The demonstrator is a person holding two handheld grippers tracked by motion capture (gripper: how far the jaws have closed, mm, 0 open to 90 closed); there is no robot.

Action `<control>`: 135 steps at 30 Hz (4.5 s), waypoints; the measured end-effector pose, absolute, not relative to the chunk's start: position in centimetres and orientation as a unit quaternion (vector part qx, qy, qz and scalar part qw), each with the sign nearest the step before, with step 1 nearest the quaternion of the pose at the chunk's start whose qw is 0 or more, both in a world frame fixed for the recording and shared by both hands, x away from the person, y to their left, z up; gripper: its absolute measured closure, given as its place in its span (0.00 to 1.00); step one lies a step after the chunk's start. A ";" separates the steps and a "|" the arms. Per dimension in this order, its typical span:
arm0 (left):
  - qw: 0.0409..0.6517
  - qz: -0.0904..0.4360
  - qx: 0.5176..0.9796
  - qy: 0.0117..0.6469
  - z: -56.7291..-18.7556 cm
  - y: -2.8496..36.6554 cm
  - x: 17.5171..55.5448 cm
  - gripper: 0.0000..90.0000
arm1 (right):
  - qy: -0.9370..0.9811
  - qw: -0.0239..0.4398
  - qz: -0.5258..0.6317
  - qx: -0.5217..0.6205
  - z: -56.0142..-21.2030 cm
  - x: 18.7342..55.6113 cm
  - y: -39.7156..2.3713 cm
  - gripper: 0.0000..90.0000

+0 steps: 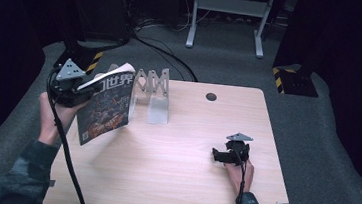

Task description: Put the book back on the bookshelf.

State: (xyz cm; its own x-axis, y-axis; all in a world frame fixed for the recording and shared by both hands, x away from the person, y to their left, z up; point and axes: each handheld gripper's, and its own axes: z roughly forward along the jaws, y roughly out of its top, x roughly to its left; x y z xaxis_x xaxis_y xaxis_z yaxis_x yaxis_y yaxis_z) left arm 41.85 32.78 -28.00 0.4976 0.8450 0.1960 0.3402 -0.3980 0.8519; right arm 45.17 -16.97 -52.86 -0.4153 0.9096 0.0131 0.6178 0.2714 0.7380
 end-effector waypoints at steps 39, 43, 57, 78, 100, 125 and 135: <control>0.412 0.373 0.689 0.465 -30.2 32.5 49.4 0.91 | 0.768 0.216 0.342 0.496 -52.9 45.2 -17.0 0.10; 0.416 0.376 0.680 0.472 -30.5 32.3 49.9 0.92 | 0.769 0.215 0.343 0.495 -52.9 45.2 -17.0 0.10; 0.428 0.391 0.654 0.486 -31.4 31.6 51.5 0.92 | 0.770 0.216 0.341 0.494 -52.9 45.2 -17.0 0.10; 0.436 0.370 0.644 0.508 -33.9 33.7 51.9 0.90 | 0.772 0.217 0.339 0.491 -52.8 45.2 -17.1 0.10; 0.426 0.374 0.653 0.501 -33.0 34.4 49.3 0.32 | 0.771 0.215 0.340 0.494 -52.8 45.2 -17.1 0.11; 0.401 0.357 0.676 0.504 -37.0 34.3 46.1 0.10 | 0.770 0.215 0.340 0.495 -52.8 45.2 -17.1 0.11; 0.386 0.332 0.684 0.523 -42.0 33.9 46.0 0.09 | 0.771 0.215 0.341 0.493 -52.8 45.2 -17.1 0.11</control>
